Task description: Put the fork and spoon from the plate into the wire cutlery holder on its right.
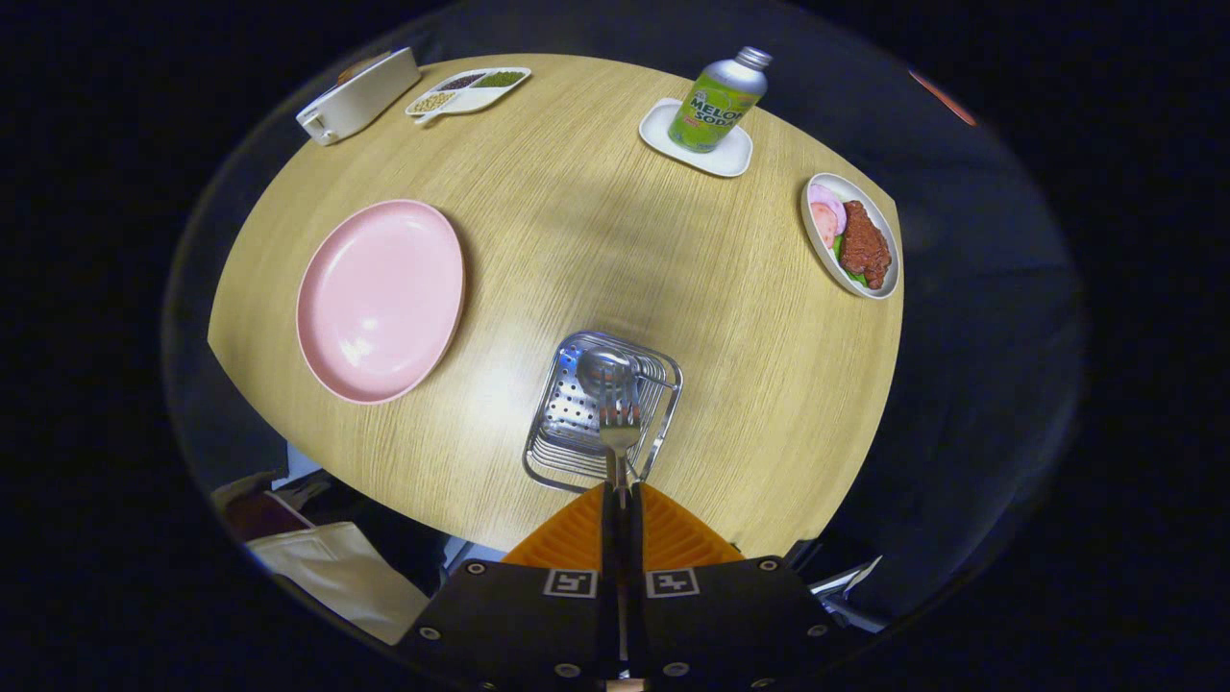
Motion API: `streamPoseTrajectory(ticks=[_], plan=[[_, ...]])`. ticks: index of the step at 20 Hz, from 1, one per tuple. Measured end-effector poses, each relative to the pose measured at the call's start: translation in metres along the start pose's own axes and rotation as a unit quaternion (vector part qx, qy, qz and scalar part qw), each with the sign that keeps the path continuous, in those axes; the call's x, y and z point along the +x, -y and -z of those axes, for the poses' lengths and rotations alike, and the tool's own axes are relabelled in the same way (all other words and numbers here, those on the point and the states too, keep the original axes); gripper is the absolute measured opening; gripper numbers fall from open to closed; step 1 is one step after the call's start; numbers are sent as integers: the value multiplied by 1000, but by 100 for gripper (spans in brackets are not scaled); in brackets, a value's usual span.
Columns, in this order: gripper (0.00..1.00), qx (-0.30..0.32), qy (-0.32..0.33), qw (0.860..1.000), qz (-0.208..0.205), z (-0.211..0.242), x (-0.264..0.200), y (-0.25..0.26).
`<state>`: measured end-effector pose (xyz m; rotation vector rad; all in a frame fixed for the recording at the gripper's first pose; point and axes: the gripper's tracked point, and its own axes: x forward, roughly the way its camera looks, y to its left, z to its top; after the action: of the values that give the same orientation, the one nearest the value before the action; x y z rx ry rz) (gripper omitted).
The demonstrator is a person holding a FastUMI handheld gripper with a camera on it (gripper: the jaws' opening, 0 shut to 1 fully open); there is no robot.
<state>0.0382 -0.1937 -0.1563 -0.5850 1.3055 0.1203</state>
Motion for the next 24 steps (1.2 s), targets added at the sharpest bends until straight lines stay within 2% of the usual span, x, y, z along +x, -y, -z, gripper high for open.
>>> streamPoseTrajectory(ticks=[7,11,13,14,15,16,17,20,24], plan=[[6,-33,-9,999,6,-16,11,-1],[14,-27,15,1000,0,-20,3,2],[33,-13,33,999,-4,-24,-2,2],[51,-1,48,999,-5,-27,-4,3],[62,13,65,998,-7,-33,-8,3],[87,26,85,996,-9,-39,-9,1],[98,40,101,994,-12,-43,-14,0],[100,87,163,983,-19,-58,-39,-3],[100,154,273,949,-23,-87,-89,-7]])
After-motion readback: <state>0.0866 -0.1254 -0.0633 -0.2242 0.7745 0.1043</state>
